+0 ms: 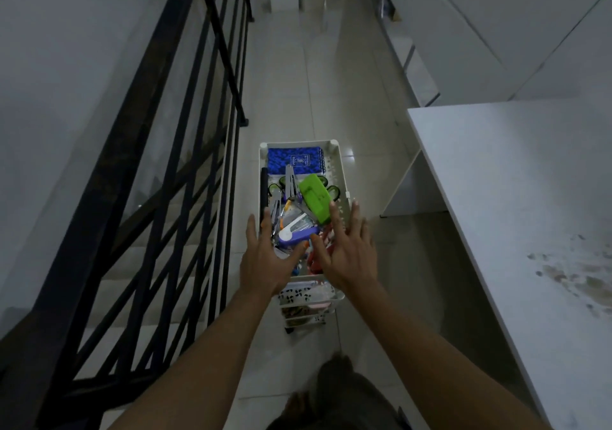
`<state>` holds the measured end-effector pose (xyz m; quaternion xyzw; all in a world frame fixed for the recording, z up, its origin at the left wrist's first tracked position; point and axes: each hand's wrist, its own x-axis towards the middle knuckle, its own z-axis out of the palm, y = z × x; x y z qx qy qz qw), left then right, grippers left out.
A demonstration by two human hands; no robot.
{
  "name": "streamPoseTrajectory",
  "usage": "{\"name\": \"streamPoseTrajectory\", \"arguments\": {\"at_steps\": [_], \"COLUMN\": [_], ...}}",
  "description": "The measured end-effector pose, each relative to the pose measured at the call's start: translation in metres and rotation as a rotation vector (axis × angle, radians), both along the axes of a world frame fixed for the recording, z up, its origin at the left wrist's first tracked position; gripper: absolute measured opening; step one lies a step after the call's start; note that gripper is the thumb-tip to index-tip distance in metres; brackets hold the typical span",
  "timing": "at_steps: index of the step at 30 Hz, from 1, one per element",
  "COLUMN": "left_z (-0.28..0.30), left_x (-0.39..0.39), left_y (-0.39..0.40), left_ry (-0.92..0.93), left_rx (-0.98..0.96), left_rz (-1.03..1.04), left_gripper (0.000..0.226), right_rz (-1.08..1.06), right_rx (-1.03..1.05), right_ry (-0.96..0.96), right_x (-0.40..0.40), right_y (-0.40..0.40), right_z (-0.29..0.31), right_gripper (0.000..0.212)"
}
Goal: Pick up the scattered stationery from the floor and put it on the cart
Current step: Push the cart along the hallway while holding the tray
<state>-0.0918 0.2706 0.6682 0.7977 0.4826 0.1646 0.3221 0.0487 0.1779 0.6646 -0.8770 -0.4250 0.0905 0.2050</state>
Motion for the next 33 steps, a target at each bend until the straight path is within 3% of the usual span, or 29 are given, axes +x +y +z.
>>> {"name": "streamPoseTrajectory", "arguments": {"at_steps": [9,15,25,29,33], "left_z": [0.004,-0.005,-0.002,0.001,0.005], "left_x": [0.051,0.042,0.029,0.022,0.017], "left_y": [0.009,0.035,0.060,0.061,0.061], "left_ry": [-0.103,-0.177,-0.197,-0.151,0.007], "left_rx": [-0.171,-0.138,-0.179,-0.147,-0.111], "left_rz": [-0.047,-0.047,-0.090,-0.087,-0.076], "left_gripper": [0.122,0.108,0.110,0.108,0.106], "right_rz": [-0.036,-0.062,-0.125,-0.122,-0.126], "right_rx": [-0.049,0.031,0.049,0.104,0.101], "right_ry": [0.081,0.111,0.138,0.267,0.358], "right_x": [0.048,0.036,0.022,0.026,0.024], "right_y": [-0.001,0.016,0.036,0.040,0.043], "right_z": [0.005,0.002,0.005,0.014,0.018], "right_gripper": [0.087,0.086,0.094,0.109,0.114]}}
